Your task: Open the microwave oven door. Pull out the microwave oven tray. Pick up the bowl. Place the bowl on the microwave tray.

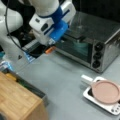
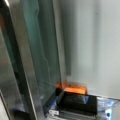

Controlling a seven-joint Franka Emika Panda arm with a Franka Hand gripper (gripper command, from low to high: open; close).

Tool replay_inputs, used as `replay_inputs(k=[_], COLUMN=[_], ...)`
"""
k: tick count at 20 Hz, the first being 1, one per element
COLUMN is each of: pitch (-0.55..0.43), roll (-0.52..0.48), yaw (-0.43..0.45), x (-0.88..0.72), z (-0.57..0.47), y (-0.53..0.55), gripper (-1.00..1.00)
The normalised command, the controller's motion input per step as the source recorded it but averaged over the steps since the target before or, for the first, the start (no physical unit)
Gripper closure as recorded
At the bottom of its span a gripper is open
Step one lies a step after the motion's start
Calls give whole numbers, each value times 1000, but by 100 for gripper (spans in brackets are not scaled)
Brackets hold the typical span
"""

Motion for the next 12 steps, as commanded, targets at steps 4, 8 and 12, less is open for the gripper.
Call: replay_inputs(k=[4,8,12], pitch=[-29,-134,-109], roll=[-302,-283,-180], yaw=[181,237,104], x=[99,34,-74], z=[-52,-134,-172], y=[-259,-287,-242], gripper=[-100,-100,-100])
